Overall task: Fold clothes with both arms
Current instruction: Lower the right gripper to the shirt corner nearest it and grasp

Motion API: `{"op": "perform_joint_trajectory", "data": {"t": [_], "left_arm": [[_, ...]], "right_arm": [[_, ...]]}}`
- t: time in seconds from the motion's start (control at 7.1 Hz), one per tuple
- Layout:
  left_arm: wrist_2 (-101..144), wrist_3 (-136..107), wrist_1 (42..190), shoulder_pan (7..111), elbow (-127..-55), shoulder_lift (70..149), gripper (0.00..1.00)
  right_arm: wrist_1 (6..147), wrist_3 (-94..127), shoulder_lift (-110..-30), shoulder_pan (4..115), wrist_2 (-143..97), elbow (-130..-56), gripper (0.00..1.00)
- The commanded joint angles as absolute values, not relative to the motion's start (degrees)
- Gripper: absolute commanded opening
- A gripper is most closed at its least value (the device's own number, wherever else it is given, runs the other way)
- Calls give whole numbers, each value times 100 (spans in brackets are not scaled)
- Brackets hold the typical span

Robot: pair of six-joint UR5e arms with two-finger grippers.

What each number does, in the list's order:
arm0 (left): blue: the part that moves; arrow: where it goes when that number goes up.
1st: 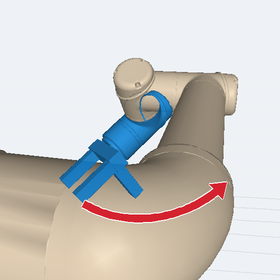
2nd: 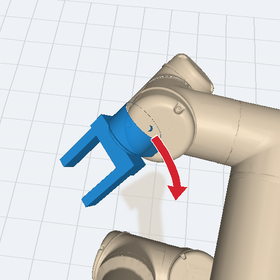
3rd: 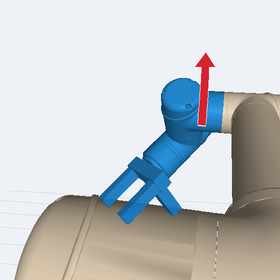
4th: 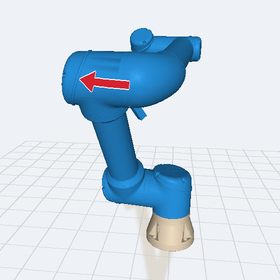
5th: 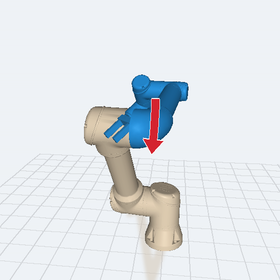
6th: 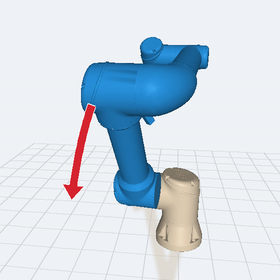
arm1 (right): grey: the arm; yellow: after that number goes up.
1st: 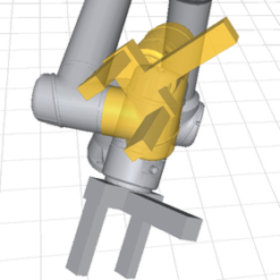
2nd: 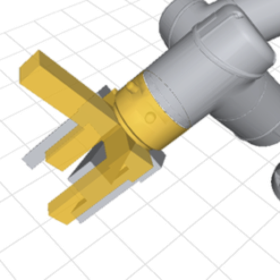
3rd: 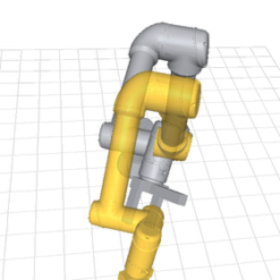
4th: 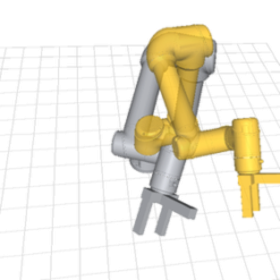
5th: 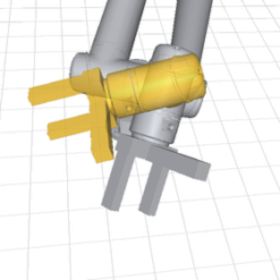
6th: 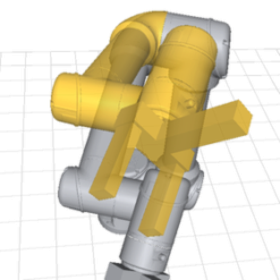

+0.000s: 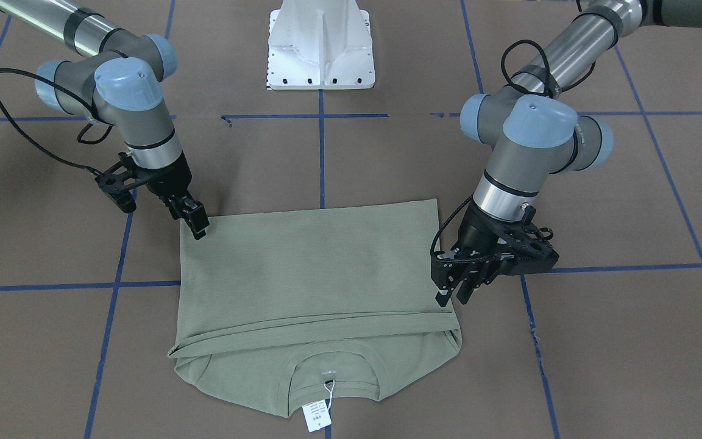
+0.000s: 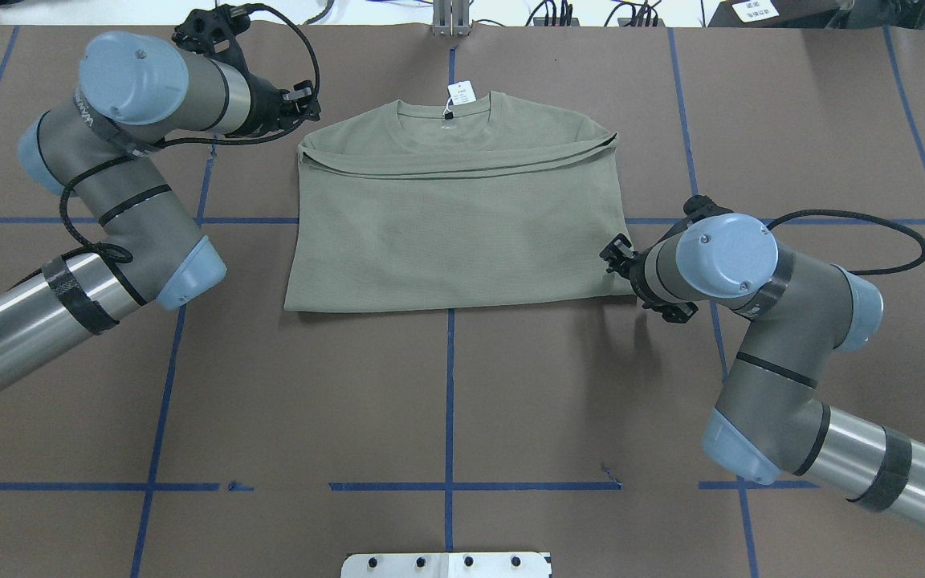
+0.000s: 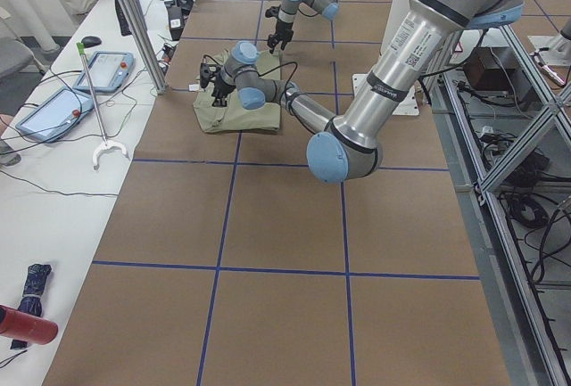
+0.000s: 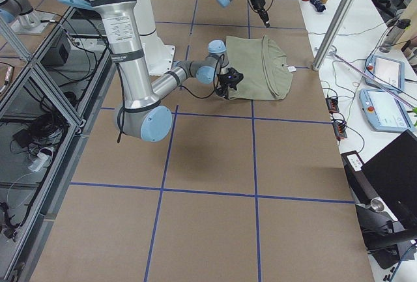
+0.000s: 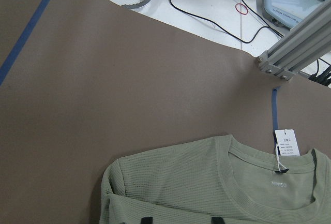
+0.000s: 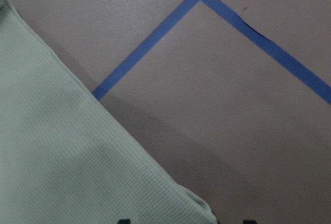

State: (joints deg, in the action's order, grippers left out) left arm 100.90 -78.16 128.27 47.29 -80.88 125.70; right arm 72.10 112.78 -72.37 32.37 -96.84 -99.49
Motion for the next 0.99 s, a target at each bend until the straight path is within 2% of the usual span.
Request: {"op": "perform_joint_trajectory", "data": {"t": [0.0, 0.14, 0.28, 0.85], "left_arm": [[10064, -7813, 12806, 4825, -8095, 12586, 47], [10063, -7813, 12806, 4825, -8095, 12577, 47], [10055, -7813, 12797, 4816, -8095, 12560, 47], [10055, -7831, 12797, 4816, -8086, 12524, 47]], "right_arm": [[7216, 11303, -7278, 3112, -9615, -9941, 64], [7225, 11355, -7277, 3129, -9615, -9975, 6], [7225, 11347, -7260, 3129, -9624, -9976, 0], [7320, 11329, -7487, 3164, -9685, -10623, 0]]}}
